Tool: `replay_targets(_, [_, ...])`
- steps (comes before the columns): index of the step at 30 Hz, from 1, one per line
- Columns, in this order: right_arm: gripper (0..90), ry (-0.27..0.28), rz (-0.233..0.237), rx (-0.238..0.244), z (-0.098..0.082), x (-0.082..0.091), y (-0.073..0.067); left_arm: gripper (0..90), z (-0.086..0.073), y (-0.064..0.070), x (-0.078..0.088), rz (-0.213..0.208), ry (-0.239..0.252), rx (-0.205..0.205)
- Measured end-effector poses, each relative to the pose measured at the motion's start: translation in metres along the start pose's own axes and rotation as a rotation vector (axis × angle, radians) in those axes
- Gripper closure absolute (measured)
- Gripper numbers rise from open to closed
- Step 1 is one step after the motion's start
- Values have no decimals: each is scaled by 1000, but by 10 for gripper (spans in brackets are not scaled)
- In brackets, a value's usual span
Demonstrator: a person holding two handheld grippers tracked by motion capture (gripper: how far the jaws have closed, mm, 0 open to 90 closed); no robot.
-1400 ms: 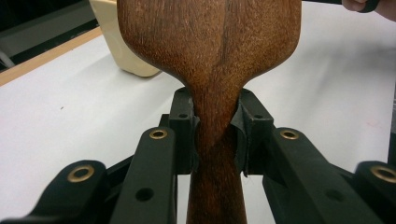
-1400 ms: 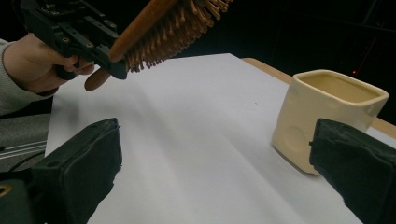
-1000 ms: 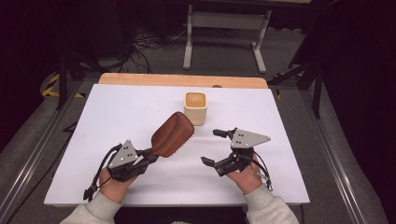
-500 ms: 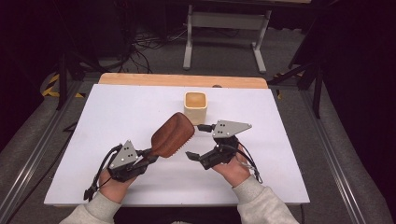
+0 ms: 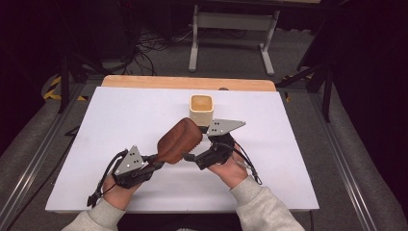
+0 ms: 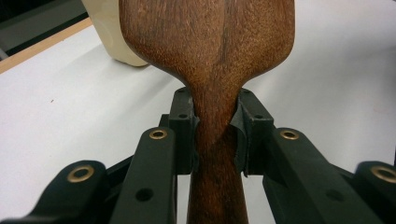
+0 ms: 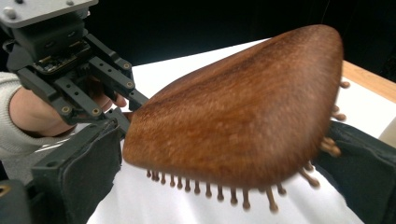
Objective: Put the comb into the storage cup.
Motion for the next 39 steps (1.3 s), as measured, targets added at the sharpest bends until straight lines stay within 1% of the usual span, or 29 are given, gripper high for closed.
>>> replay_targets(3, [29,-15,0,-5,0,-5,1,726,0,1,0,-3,1,-2])
replay_targets(6, [29,-25,13,-18,-1,-10,2,726,1,2,0,-5,3,-5])
replay_targets(11, [38,-28,35,-34,-1,-14,1,726,0,2,0,-3,1,-8])
replay_targets(14, [62,-33,42,-48,-1,-15,1,726,0,1,0,-5,0,-10])
replay_targets(17, [111,-21,42,-68,1,-13,1,726,0,1,-1,-10,5,-9])
replay_targets(18, [147,-13,43,-79,1,-11,1,726,0,2,-1,-8,5,-12])
replay_targets(21, [198,-2,47,-98,3,-8,2,727,0,2,0,-1,8,-16])
replay_targets(23, [223,-2,50,-101,4,-7,1,728,0,2,0,-1,7,-15])
replay_targets(27, [284,3,55,-98,6,-5,-1,729,-1,3,-1,5,0,-21])
replay_targets(29, [345,12,77,-104,9,-3,-2,731,-1,3,-1,5,-3,-24])
replay_targets(31, [384,18,91,-100,11,-1,-3,731,-1,4,-2,11,-11,-33])
replay_targets(32, [414,21,106,-92,12,0,-4,730,-1,4,-2,15,-14,-36])
replay_targets(34, [455,22,120,-81,16,1,-7,728,-2,5,-3,19,-17,-40])
replay_targets(36, [484,32,141,-62,21,2,-11,727,-1,4,-2,16,-7,-37])
replay_targets(39, [511,35,147,-20,28,2,-17,724,-1,3,0,16,-1,-32])
Point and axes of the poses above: each handheld gripper's, and its own axes: x roughly backward along the jaws, z roughly out of its top, y roughly to its right, the point moved 3 cm from there along -x, roughly forward along the jaws, and after that the axes turned 2 degrees about -y, right-handed, at the moved point
